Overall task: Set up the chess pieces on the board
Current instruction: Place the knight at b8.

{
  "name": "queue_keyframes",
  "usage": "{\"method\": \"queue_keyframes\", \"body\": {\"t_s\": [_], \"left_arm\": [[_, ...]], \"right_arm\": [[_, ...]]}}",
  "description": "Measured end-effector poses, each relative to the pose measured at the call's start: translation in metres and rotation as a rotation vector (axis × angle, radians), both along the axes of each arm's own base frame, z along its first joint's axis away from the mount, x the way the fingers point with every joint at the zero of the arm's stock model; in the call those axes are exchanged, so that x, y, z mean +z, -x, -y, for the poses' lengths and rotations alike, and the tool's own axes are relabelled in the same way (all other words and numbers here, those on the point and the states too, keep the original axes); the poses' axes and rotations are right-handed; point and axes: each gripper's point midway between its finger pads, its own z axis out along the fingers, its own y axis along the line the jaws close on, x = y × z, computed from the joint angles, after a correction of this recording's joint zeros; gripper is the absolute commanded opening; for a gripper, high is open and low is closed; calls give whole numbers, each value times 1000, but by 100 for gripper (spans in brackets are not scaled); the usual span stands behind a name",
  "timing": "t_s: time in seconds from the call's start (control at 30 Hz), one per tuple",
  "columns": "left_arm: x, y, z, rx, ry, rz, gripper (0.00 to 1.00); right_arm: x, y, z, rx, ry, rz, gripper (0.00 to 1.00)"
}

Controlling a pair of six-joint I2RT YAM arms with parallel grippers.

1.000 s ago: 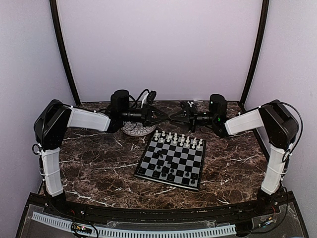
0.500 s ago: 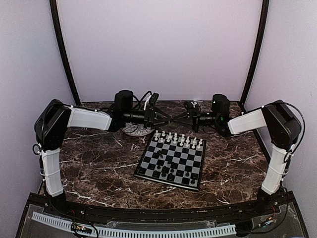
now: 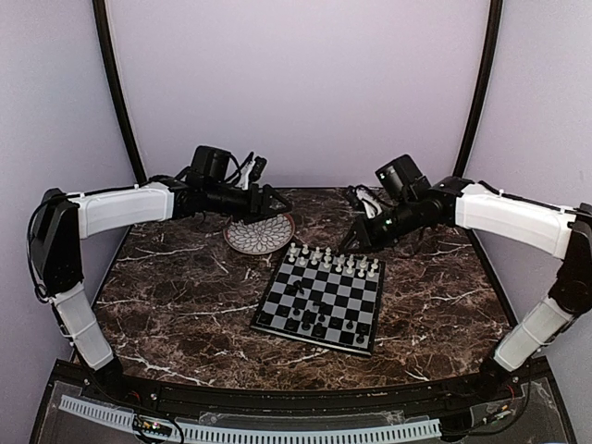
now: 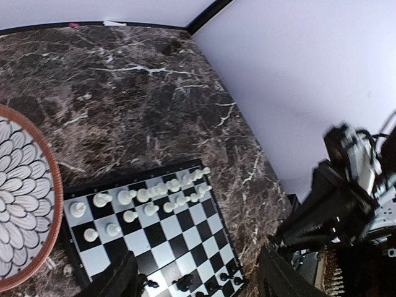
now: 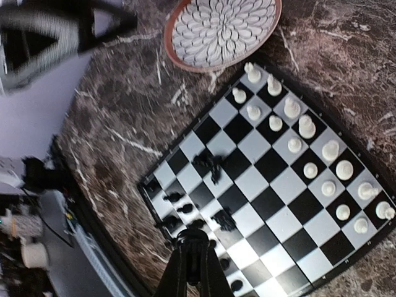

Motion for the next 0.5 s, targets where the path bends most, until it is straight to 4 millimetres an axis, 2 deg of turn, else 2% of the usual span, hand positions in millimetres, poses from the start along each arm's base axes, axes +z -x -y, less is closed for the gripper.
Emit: {"method": "queue_keyframes", "body": {"t_s": [0.23,0.3,0.4,0.5], "left_arm": [[-21,4,-15,40,-116,-44,69],[-23,5,-16,42,-118,-56,68],[-27,7,-17,47,-120,-74,68],[-32,9,-19,53,-129,-91,68]], "right_arm": [[-66,103,10,224,345,53,0],[-80,124,14,275,414,57,0],[-89,142,16,333,488,92,0],[-98,148,14,365,550,135,0]]}}
